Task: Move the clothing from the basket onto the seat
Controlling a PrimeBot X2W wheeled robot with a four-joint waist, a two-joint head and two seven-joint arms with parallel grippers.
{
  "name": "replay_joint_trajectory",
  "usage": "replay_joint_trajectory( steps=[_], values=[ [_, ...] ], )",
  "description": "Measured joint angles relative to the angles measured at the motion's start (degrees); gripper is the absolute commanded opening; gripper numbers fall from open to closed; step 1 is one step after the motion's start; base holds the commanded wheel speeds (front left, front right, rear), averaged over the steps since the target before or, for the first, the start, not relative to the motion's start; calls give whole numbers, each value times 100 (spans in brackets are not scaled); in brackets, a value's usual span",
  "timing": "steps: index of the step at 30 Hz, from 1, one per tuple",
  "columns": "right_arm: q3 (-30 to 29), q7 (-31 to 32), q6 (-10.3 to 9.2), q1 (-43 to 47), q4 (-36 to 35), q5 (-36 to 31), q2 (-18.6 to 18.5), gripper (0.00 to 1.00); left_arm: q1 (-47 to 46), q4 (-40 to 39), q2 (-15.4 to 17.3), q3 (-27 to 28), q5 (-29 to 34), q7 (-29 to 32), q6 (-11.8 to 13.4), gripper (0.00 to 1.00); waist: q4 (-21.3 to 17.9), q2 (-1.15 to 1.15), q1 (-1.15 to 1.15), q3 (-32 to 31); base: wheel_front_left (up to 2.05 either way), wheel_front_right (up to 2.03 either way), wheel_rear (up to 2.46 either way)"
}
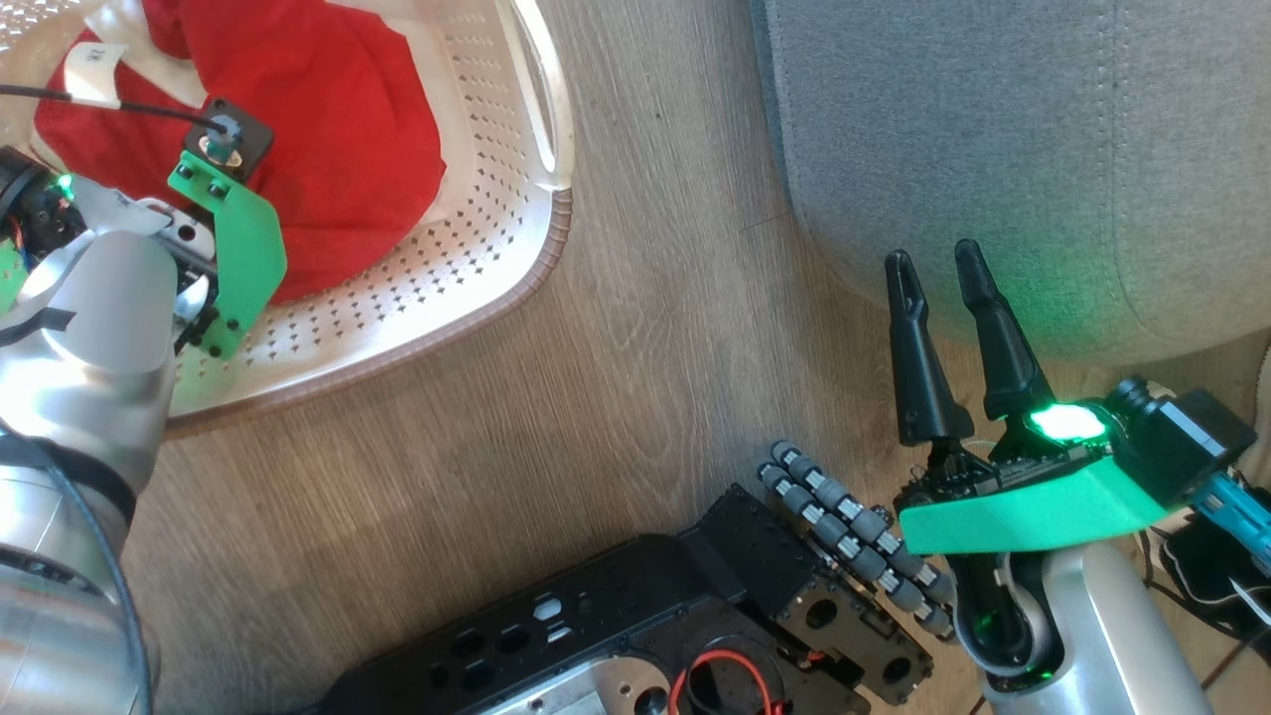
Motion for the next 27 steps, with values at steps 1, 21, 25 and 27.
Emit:
replay_joint_trajectory(
  steps=[1, 21, 25, 27],
  values=[
    [0, 0, 0, -3, 0, 0, 0, 100, -2, 0, 9, -37, -59, -26, 0, 0, 4, 0, 0, 2, 0, 0, 0],
    [-36, 0, 0, -835, 421, -36, 0, 100, 221, 2, 55, -76, -1171, -1115, -1, 0, -131, 0, 0, -760, 0, 0, 0],
    [-165, 0, 0, -833, 634, -187, -1, 100, 744, -46, -283, 87, -1601, -1575, 0, 0, -29, 0, 0, -1228, 0, 0, 0],
    [-245, 0, 0, -832, 734, -263, -1, 100, 939, -78, -410, 133, -1761, -1804, -1, 0, 50, 0, 0, -1497, 0, 0, 0]
  ],
)
